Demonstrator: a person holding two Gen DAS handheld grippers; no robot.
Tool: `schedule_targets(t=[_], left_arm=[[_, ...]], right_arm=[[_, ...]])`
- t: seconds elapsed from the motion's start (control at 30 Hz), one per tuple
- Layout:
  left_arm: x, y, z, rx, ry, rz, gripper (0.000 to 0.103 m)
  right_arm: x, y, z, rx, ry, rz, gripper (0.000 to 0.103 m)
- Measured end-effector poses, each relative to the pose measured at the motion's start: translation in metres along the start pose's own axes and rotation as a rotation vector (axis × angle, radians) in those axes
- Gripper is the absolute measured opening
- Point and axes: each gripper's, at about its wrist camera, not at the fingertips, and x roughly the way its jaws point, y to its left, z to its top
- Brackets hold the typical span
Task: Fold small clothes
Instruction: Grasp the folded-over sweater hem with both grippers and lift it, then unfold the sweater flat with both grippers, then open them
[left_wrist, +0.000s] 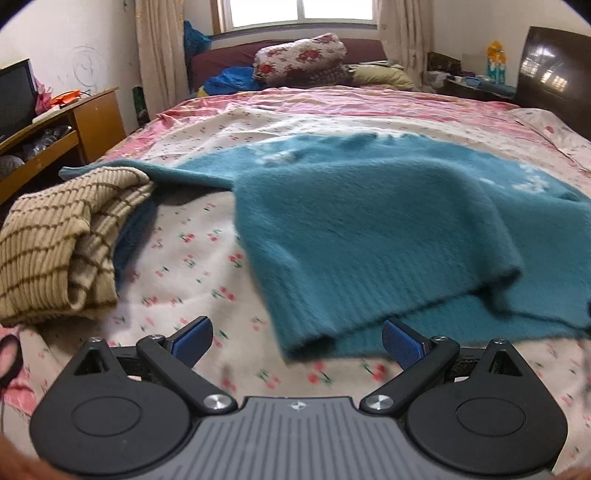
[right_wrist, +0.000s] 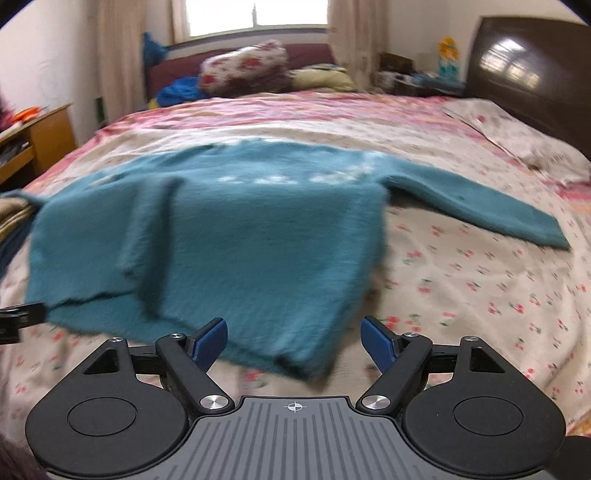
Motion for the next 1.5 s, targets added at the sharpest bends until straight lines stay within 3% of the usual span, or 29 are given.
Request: schedule_targets(t=[0.17,0.37,0.43,0.5,0.53,0.57,0.73,0.8,0.97,1.27,1.4,1.5], left_arm=[[0.015,0.012,0.010,-0.035,0.009,-0.003,0.103],[0.031,0.019,0.019,-0.062,0.043,-0.036,0.098],[0.038,0.023,0.020,-0.082,0.072,-0.058,0.091],[0.045,0.026,0.021,-0.119,0.115,-0.102,0.071],[0.049,0.030,0.022,-0.149,0.132,-0.133,0.066],[0.050,0.031,0.022,-0.171,0.132,-0.154,0.062],[0.050,0.034,0.031,-0.176,0.146,-0.229,0.030],[0.047,0.038,0.034,-0.187,0.149,-0.268,0.020],[0.026,0.061,0.036,-0.238,0.154,-0.355,0.016],[-0.021,0.091,-0.001,-0.240,0.259,-0.362,0.016],[-0.028,0.095,-0.024,-0.205,0.325,-0.320,0.016],[-0.028,0.098,-0.031,-0.186,0.338,-0.299,0.017]], right_arm=[[0.016,-0.022,0.004,0.103,0.064,0.016,0.079],[0.025,-0.023,0.008,0.118,0.076,0.059,0.077],[0.031,-0.022,0.010,0.129,0.089,0.075,0.068],[0.037,-0.023,0.013,0.147,0.108,0.094,0.057],[0.039,-0.023,0.014,0.154,0.116,0.102,0.054],[0.042,-0.023,0.015,0.159,0.121,0.108,0.052],[0.047,-0.026,0.024,0.182,0.136,0.163,0.021],[0.045,-0.031,0.029,0.196,0.144,0.188,0.013],[0.015,-0.045,0.038,0.207,0.143,0.274,0.010],[-0.046,-0.055,0.017,0.155,0.276,0.346,0.010],[-0.050,-0.045,-0.002,0.093,0.372,0.323,0.010],[-0.042,-0.039,-0.009,0.008,0.428,0.247,0.011]])
